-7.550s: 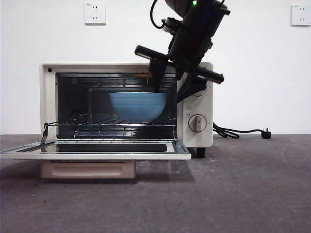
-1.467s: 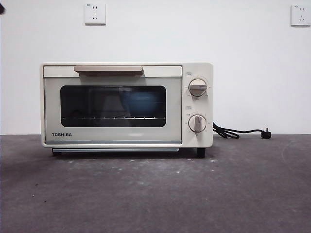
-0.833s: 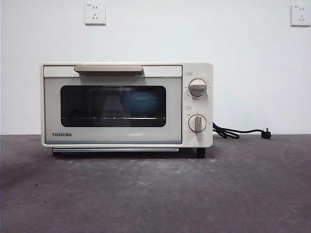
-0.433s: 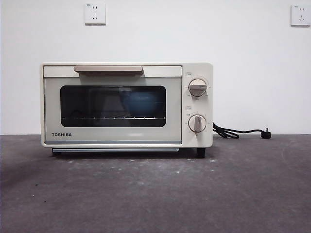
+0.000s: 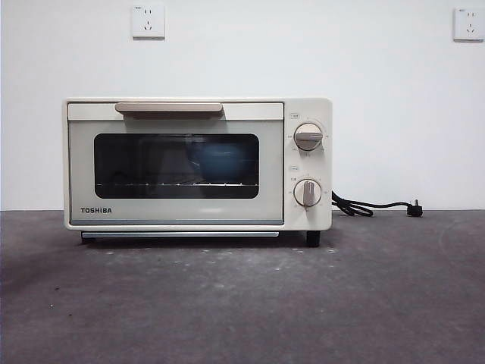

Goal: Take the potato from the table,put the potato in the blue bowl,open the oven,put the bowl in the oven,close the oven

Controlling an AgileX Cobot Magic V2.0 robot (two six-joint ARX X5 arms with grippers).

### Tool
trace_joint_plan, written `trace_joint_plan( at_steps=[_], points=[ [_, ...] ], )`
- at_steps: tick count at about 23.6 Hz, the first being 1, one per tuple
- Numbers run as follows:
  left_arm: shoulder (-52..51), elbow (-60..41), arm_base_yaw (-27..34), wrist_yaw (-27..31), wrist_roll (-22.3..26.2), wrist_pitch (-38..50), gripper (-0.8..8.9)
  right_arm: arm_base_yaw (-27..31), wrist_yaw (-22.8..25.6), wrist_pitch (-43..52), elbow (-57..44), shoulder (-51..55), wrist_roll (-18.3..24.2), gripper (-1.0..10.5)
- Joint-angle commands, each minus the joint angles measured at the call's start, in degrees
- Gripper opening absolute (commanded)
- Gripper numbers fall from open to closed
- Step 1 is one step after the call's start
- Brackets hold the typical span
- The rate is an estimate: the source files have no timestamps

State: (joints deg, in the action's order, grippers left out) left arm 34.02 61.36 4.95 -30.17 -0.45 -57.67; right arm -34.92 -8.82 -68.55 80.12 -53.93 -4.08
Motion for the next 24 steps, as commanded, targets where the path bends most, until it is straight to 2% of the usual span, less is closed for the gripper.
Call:
trace_joint_plan(
  at_steps=[1, 6, 10, 16, 20, 24],
  points=[
    [0.22, -0.13, -0.13, 0.07, 0.57, 0.07, -0.04, -0.04, 0.17, 0.28, -0.07, 0.22, -0.55, 0.0],
    [0.76, -0.13, -0.09, 0.15, 1.05, 0.09, -0.04, -0.02, 0.17, 0.28, -0.07, 0.28, -0.55, 0.0],
    [0.74, -0.22, -0.2, 1.46, 6.91, 2.51, -0.04, -0.02, 0.17, 0.28, -0.07, 0.37, -0.55, 0.0],
    [-4.42, -3.52, -0.02, 3.41, 14.51, 22.88, -0.04, -0.02, 0.17, 0.28, -0.07, 0.37, -0.55, 0.0],
    [-10.36, -13.27, -0.04, 6.08, 15.5, 40.06, -0.04, -0.02, 0.17, 0.28, -0.07, 0.37, -0.55, 0.0],
    [-14.49, -24.44, -0.11, 11.19, 15.04, 50.88, -0.04, -0.02, 0.17, 0.28, -0.07, 0.46, -0.55, 0.0]
  ],
)
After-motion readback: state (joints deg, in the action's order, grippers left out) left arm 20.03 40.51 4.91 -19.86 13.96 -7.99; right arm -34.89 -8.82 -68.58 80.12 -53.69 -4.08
